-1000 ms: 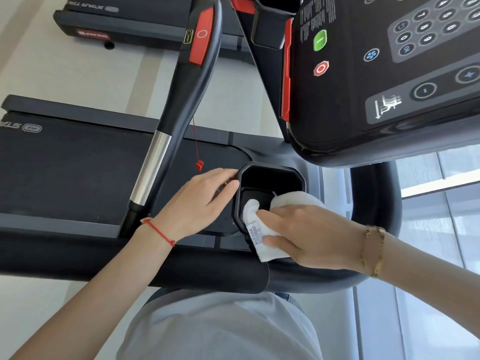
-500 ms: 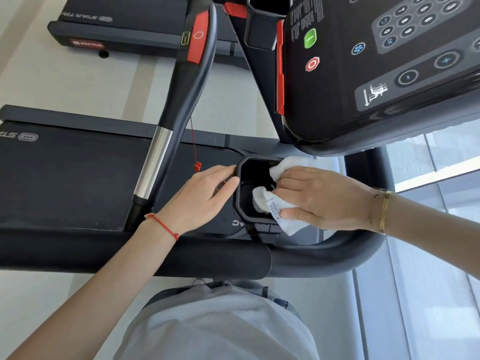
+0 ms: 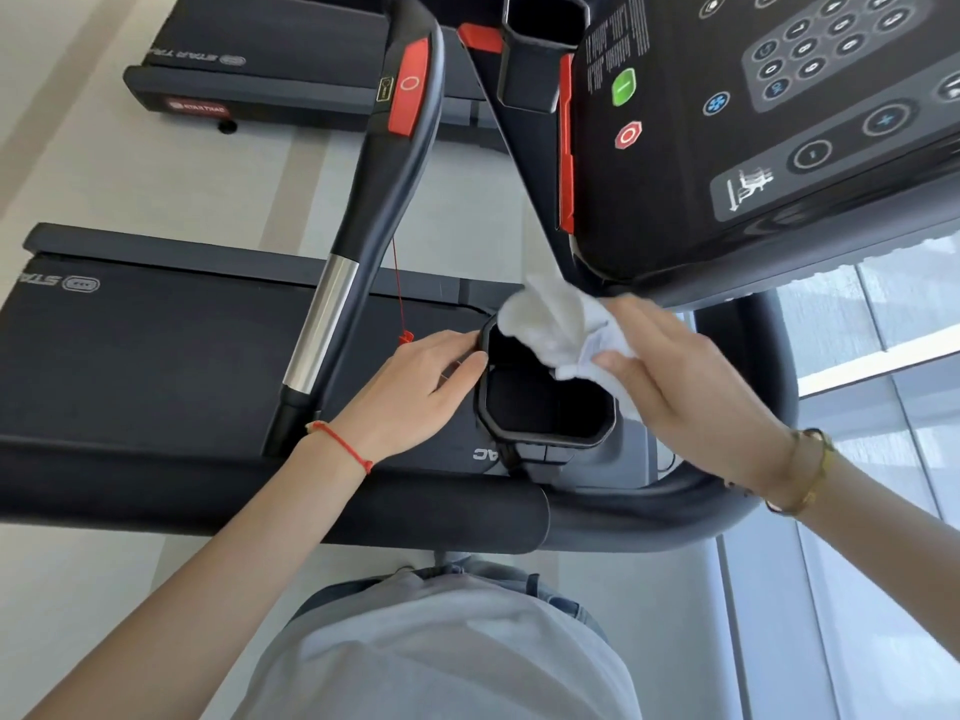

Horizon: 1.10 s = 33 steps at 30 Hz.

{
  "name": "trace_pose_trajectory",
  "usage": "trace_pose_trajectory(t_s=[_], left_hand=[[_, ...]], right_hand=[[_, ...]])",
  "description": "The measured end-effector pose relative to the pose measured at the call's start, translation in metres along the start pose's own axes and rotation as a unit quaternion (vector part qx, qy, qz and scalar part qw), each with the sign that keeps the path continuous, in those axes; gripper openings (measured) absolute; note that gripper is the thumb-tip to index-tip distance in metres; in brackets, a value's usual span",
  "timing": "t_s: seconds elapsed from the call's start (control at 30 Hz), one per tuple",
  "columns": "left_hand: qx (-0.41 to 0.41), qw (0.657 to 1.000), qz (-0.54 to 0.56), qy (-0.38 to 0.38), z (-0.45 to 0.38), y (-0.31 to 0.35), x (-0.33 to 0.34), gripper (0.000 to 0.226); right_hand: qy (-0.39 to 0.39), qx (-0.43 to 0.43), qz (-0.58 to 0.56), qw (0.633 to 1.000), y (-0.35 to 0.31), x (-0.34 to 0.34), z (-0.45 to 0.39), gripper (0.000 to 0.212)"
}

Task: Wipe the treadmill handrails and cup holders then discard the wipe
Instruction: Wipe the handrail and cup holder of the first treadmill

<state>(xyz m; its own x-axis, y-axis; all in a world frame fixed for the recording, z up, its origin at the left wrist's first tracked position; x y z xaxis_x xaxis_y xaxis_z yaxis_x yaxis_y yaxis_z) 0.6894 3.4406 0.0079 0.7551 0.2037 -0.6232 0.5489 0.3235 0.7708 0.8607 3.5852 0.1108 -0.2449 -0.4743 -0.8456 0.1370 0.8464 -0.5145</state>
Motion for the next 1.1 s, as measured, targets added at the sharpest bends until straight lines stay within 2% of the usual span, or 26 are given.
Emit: trace_pose_trajectory(t_s=[0.1,0.27,0.4,0.5,0.67,0.87,1.1], left_hand=[[0.003,1.000,-0.002,-0.001,-0.001,-0.001,0.000,0.036],[0.006,1.000,-0.009,0.014,0.000,-0.001,0.001,0.026],[0.000,1.000,-0.016,0.003,0.001,-0.001,0.000,0.035],[-0.003,1.000,-0.019,-0.004,0.002,-0.001,-0.002,0.036],[-0.005,1.000,-0.017,-0.005,0.003,0.002,-0.001,0.039],[-0.009,1.000,-0.019,-0.007,0.002,-0.001,0.000,0.044],[-0.010,1.000,0.002,-0.010,0.000,-0.006,-0.001,0.035]], right_hand=[[0.043,-0.042,0.099,0.993,-0.001,0.012,-0.023,0.035],[-0.105,-0.006,0.215,0.971,0.018,0.051,-0.043,0.055],[-0.113,0.033,0.220,0.968,0.024,0.057,-0.054,0.059],[-0.105,0.032,0.234,0.966,0.027,0.055,-0.040,0.052],[-0.097,0.024,0.202,0.974,0.028,0.049,-0.016,0.055],[-0.131,0.055,0.135,0.981,0.027,0.059,-0.065,0.050],[-0.068,0.080,0.136,0.985,0.033,0.055,-0.034,0.051]])
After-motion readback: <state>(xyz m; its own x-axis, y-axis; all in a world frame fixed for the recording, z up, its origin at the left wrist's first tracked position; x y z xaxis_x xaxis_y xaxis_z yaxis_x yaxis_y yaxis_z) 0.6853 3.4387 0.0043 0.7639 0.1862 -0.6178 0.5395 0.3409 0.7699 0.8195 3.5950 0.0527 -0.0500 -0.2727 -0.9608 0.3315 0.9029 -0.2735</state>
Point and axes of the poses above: each hand's wrist, its own z-axis away from the middle knuckle, its own x-axis out of the palm, y = z × x, the point moved 2 cm from there along -z, towards the middle knuckle, and after that the axes turned 6 degrees about -z, right-handed, at the moved point
